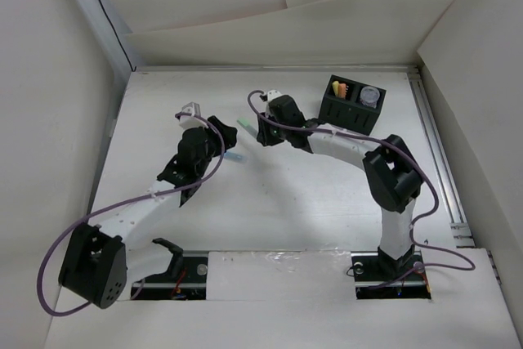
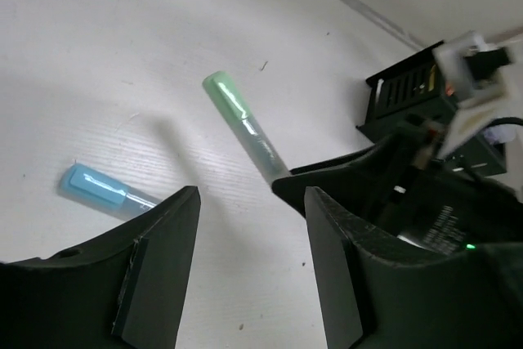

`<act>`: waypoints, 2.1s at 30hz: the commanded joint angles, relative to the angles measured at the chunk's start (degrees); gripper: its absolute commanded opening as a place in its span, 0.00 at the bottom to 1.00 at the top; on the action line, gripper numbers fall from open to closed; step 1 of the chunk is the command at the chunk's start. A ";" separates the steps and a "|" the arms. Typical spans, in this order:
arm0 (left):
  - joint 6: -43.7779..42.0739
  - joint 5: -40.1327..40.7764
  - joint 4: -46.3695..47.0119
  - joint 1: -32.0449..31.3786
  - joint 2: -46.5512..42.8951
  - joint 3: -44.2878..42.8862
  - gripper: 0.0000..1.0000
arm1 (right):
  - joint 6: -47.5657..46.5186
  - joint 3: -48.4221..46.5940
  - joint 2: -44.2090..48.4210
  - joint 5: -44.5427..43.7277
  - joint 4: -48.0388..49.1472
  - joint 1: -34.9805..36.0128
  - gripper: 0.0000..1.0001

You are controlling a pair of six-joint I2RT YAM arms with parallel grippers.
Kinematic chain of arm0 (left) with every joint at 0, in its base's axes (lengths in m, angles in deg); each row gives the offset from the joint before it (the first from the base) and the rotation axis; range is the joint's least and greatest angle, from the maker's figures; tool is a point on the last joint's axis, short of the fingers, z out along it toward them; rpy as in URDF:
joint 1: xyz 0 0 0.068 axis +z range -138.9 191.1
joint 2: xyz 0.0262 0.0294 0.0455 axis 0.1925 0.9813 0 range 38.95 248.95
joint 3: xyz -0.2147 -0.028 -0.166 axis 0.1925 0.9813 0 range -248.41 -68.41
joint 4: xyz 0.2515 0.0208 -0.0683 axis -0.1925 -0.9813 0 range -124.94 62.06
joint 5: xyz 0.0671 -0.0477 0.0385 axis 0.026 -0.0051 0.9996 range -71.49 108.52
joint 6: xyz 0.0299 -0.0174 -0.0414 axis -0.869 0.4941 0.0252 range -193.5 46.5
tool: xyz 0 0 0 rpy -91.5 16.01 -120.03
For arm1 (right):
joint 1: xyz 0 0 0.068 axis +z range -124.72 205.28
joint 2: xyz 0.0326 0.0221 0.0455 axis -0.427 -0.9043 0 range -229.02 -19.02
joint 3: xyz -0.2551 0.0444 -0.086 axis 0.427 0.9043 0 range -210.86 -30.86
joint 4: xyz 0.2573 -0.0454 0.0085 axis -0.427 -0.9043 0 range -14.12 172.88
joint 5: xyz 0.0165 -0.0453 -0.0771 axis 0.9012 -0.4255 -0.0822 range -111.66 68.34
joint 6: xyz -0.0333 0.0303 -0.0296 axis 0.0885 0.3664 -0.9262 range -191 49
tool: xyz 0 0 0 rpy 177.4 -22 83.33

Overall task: Sort the stationery into containers
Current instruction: Grab a piece of stationery with the right arm, then pass the stationery from the right arm to the left

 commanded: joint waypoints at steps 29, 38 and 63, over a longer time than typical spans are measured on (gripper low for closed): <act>13.57 -31.11 23.33 12.13 20.27 0.31 0.52 | 4.90 11.60 12.82 11.91 11.69 -0.37 0.02; 15.85 -31.11 28.85 12.13 22.55 0.66 0.45 | 5.43 11.60 13.34 13.48 11.69 0.68 0.02; 17.62 -31.64 33.79 10.29 25.46 -1.00 0.01 | 6.49 13.27 15.62 14.02 12.74 -0.37 0.40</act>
